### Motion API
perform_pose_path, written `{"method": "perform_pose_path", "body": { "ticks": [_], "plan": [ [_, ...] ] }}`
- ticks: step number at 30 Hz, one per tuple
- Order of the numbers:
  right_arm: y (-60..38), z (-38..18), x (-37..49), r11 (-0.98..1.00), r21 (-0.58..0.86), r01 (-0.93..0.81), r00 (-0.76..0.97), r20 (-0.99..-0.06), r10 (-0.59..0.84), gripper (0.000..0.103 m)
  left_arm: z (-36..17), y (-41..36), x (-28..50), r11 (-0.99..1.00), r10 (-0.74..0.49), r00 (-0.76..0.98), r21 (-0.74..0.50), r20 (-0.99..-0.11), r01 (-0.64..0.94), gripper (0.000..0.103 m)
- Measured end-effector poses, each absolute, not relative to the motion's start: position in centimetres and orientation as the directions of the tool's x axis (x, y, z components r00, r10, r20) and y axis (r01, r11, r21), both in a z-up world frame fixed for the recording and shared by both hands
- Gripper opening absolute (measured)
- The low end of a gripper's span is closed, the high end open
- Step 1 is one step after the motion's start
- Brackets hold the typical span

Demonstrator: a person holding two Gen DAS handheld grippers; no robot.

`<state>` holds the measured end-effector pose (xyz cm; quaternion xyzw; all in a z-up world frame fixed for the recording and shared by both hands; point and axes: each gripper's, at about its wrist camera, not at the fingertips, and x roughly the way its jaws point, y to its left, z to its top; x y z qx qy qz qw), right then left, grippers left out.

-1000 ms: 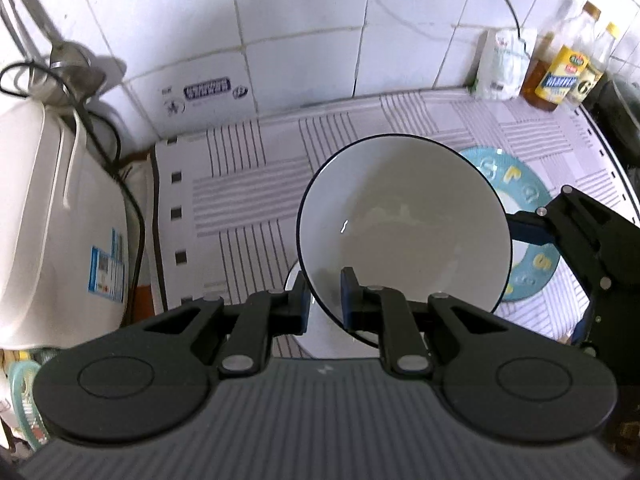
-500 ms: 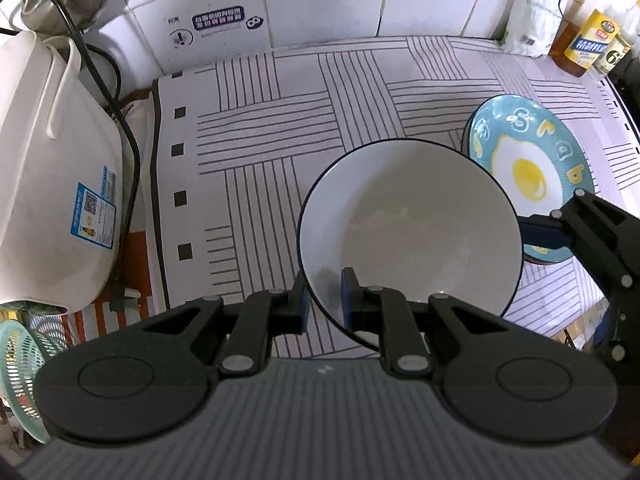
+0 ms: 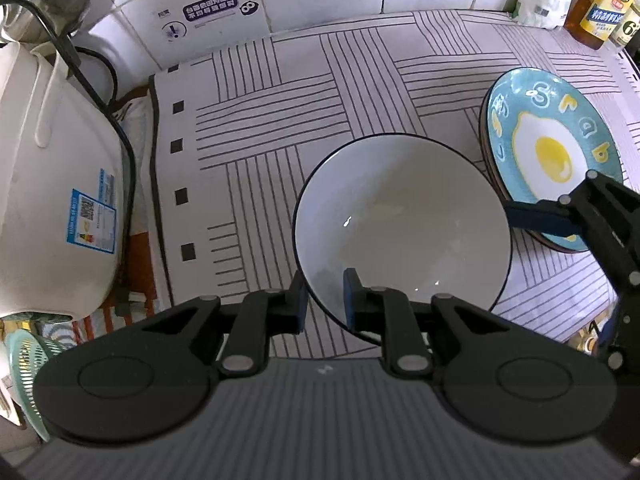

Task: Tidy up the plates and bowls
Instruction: 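Lower the held bowl onto the two-bowl stack and open both grippers, then grasp the rim of the three-bowl stack with both grippers and lift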

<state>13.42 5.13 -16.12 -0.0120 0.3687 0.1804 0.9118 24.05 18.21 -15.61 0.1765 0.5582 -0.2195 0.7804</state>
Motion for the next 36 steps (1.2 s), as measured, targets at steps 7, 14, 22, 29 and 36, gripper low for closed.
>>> {"method": "perform_pose_path", "body": {
  "ticks": [7,14,22,29,36],
  "plan": [
    [5.2,-16.8,13.6,0.94,0.096,-0.328,0.662,-0.686,0.301,0.093,-16.3,17.8,24.1,0.838,-0.103,0.293,0.076,-0.951,0.541,0.016],
    [6.0,-17.3,13.5,0.94,0.03,-0.34,0.674,-0.689,0.266,0.094,-16.4,17.8,23.7,0.855,-0.101,0.321,0.082,-0.942,0.512,0.016],
    [6.2,-16.4,12.2,0.965,0.054,-0.256,0.69,-0.689,0.221,0.094,-14.4,19.4,23.6,0.915,-0.177,0.281,-0.052,-0.943,0.401,0.034],
    [4.4,-14.9,8.5,0.967,0.1,-0.236,0.713,-0.658,0.242,0.094,-11.7,20.1,21.7,0.929,-0.17,0.336,-0.037,-0.926,0.368,0.044],
    [2.6,-13.5,6.4,0.96,0.096,-0.264,0.72,-0.642,0.263,0.094,-11.1,20.4,19.0,0.943,-0.184,0.337,-0.069,-0.923,0.325,0.046]
  ]
}}
